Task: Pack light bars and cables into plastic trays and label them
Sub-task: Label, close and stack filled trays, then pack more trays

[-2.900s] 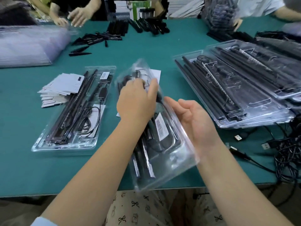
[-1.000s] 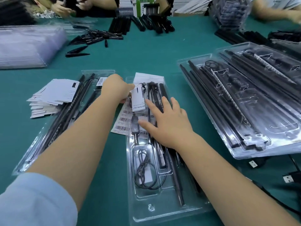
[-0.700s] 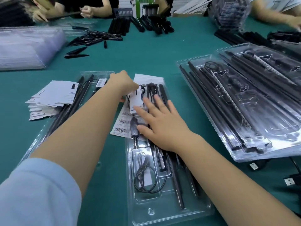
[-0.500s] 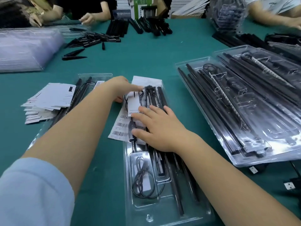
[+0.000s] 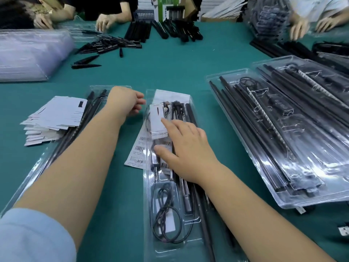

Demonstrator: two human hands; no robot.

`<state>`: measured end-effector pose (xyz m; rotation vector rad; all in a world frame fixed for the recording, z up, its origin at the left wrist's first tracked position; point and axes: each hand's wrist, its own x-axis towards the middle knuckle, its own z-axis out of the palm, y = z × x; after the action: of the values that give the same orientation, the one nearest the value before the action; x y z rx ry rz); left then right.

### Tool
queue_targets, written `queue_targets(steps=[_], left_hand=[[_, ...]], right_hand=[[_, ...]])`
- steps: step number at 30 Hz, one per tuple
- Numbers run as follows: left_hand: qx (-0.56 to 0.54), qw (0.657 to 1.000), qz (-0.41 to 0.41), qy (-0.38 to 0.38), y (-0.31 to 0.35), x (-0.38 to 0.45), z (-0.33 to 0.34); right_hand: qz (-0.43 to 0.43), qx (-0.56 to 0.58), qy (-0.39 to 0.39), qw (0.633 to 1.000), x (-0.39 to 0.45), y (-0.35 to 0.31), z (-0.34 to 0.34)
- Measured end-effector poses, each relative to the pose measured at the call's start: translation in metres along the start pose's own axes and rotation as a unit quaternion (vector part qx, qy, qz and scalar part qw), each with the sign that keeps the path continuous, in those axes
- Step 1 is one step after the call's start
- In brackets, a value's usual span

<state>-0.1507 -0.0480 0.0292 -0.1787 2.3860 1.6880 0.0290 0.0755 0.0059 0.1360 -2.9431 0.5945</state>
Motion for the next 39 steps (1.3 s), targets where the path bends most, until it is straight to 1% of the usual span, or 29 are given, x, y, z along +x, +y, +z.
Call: queue_targets(steps=[1,3,4,5,7,9,13,18,20,23,26,28,31,34,37,38,39], left_hand=[[-0.02,0.999,0.028,-0.034,-0.004,0.0,-0.003],[-0.022,0.985,0.132,-0.106,-0.01,-0.005,-0.005],[-0.001,0.975,0.173,-0.141,-0.014,-0.008,-0.004],[0.036,0.966,0.199,-0.164,-0.019,-0.009,-0.001],[0.134,0.947,0.238,-0.169,-0.025,-0.011,0.008],[0.201,0.93,0.254,-0.177,-0.027,-0.01,0.015],[0.242,0.92,0.267,-0.156,-0.029,-0.005,0.018],[0.198,0.929,0.238,-0.203,-0.032,-0.009,0.022],[0.208,0.928,0.245,-0.19,-0.031,-0.008,0.023],[0.227,0.929,0.267,-0.116,-0.03,-0.008,0.023],[0.209,0.94,0.26,-0.073,-0.031,-0.01,0.023],[0.232,0.934,0.268,-0.039,-0.029,-0.011,0.026],[0.305,0.916,0.261,0.011,-0.026,-0.011,0.028],[0.359,0.899,0.249,0.021,-0.027,-0.011,0.025],[0.394,0.873,0.288,0.026,-0.027,-0.014,0.025],[0.397,0.871,0.289,0.024,-0.026,-0.014,0.025],[0.389,0.877,0.281,0.017,-0.025,-0.016,0.024]], right_hand=[[0.0,0.02,0.012,1.0,-0.001,0.0,-0.001],[0.004,0.051,0.029,0.998,-0.002,0.001,-0.004],[0.008,0.06,0.033,0.998,-0.002,0.001,-0.004],[0.012,0.062,0.034,0.997,-0.002,0.001,-0.005],[0.013,0.051,0.032,0.998,-0.002,0.001,-0.005],[0.016,0.043,0.03,0.998,-0.002,0.002,-0.005],[0.017,0.032,0.023,0.999,-0.001,0.001,-0.004],[0.017,0.025,0.02,0.999,-0.002,0.0,-0.005],[0.016,0.023,0.02,0.999,-0.002,0.001,-0.004],[0.017,0.021,0.017,0.999,-0.001,0.001,-0.004],[0.013,0.025,0.015,1.0,-0.001,0.001,-0.003],[0.011,0.027,0.018,0.999,-0.002,0.001,-0.003],[0.012,0.024,0.019,0.999,-0.001,0.001,-0.003],[0.011,0.016,0.01,1.0,-0.001,0.001,-0.003],[0.013,0.016,0.008,1.0,-0.001,0.001,-0.003],[0.014,0.017,0.008,1.0,-0.001,0.001,-0.003],[0.015,0.017,0.008,1.0,-0.001,0.001,-0.003]])
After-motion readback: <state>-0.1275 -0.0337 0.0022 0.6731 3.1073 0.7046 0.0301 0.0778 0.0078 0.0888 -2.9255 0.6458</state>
